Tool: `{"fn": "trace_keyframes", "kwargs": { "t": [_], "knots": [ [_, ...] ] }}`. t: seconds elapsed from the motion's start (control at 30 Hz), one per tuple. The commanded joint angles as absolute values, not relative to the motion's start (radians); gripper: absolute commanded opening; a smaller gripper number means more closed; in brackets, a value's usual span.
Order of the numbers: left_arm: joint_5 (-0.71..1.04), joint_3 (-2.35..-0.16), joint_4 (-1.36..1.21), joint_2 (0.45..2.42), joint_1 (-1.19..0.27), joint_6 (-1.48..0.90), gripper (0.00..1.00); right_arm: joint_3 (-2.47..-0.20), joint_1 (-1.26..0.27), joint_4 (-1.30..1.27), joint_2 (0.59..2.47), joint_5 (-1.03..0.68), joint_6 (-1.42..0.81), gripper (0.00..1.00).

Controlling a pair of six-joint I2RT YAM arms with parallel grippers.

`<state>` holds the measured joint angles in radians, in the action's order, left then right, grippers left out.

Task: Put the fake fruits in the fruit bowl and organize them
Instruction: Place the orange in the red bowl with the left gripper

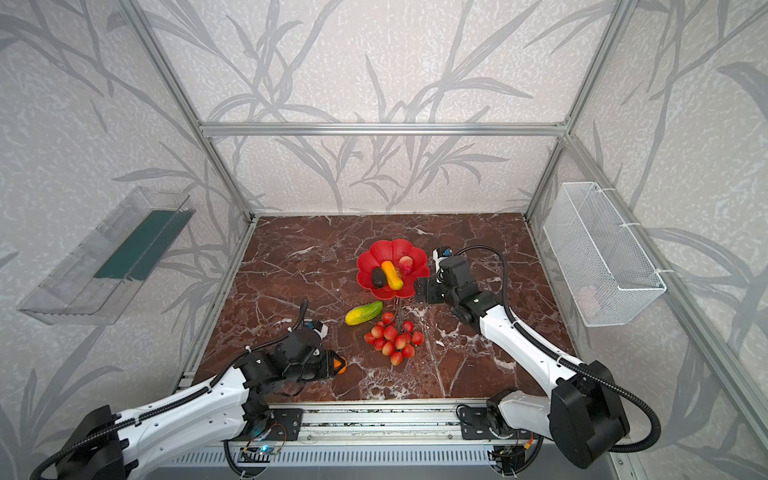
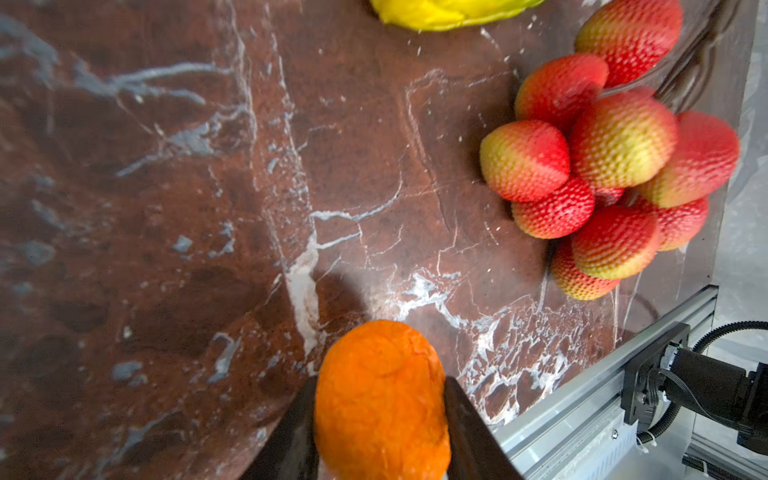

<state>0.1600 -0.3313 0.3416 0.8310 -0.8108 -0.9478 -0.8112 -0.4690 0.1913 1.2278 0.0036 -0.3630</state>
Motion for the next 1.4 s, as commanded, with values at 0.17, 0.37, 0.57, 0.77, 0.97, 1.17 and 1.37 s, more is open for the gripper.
{"fn": "trace_keyframes", "kwargs": {
  "t": [0.17,0.37,0.57,0.77,0.97,1.17,1.37],
  "knots": [
    [0.054,-0.61,0.287,0.962,-0.788,-0.683,0.47,-0.766,-0.466,0.249,1.128,0.039,-0.383,0.98],
    [0.154,-0.949,0.291,1.364,-0.724,-0.477,0.46,-0.733,-0.466,0.333,1.007,0.063,-0.364,0.99],
    [0.249,-1.232,0.274,1.681,-0.698,-0.4,0.43,-0.681,-0.465,0.42,0.866,0.082,-0.366,0.99],
    [0.284,-1.466,0.302,1.924,-0.696,-0.383,0.42,-0.644,-0.465,0.478,0.754,0.073,-0.371,0.99],
    [0.272,-1.628,0.347,2.09,-0.693,-0.381,0.43,-0.65,-0.465,0.533,0.702,0.088,-0.359,0.99],
    [0.263,-1.712,0.414,2.15,-0.69,-0.368,0.62,-0.65,-0.465,0.534,0.696,0.09,-0.361,0.99],
    [0.265,-1.701,0.387,2.058,-0.689,-0.363,0.71,-0.656,-0.465,0.516,0.716,0.086,-0.361,0.99]
  ]
}}
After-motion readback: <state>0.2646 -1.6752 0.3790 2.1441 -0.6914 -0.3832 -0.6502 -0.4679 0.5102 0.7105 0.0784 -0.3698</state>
